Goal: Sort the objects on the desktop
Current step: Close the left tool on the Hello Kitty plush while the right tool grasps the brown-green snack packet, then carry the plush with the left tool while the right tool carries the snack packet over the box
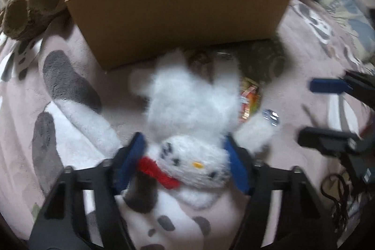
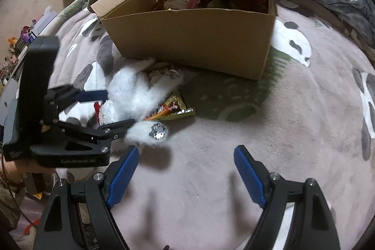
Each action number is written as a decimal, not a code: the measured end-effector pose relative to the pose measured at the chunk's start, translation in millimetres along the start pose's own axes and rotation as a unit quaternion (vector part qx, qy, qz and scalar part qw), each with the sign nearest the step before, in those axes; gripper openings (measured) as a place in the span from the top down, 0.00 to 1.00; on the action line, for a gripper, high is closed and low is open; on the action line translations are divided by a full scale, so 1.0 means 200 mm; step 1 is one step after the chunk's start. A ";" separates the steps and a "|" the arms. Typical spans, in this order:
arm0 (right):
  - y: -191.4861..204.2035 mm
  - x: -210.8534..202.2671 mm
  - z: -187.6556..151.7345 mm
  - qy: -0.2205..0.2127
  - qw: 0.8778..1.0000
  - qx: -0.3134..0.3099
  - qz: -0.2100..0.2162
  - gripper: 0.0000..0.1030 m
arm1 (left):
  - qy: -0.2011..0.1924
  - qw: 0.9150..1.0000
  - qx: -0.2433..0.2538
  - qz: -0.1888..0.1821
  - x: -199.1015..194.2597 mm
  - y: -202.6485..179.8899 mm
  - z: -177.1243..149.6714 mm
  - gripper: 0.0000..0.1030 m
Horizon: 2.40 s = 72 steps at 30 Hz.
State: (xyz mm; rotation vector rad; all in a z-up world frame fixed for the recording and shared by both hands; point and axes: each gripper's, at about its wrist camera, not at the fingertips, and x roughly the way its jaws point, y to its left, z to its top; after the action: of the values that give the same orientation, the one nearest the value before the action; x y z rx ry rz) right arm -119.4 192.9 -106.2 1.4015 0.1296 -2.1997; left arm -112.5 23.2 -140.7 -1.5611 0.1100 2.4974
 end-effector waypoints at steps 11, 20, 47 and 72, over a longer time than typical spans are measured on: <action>0.05 0.10 0.11 0.005 1.000 -0.015 0.024 0.18 | 0.000 1.000 0.021 0.003 -0.10 0.10 -0.10 0.61; 0.18 0.23 0.21 0.016 0.997 -0.075 0.015 0.18 | -0.008 0.996 0.006 0.084 -0.17 0.25 -0.17 0.61; 0.12 0.25 0.12 0.034 0.998 -0.045 -0.015 0.54 | -0.005 1.000 0.005 -0.006 -0.09 0.20 -0.10 0.60; 0.13 -0.14 -0.08 0.003 0.999 -0.034 -0.019 0.54 | -0.062 0.994 0.066 0.053 -0.46 -0.02 -0.11 0.64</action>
State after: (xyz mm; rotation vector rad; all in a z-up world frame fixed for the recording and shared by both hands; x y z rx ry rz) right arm -85.3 187.4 -83.6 1.3786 0.2309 -2.2011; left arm -53.5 13.1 -68.5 -1.3797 0.3415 2.6011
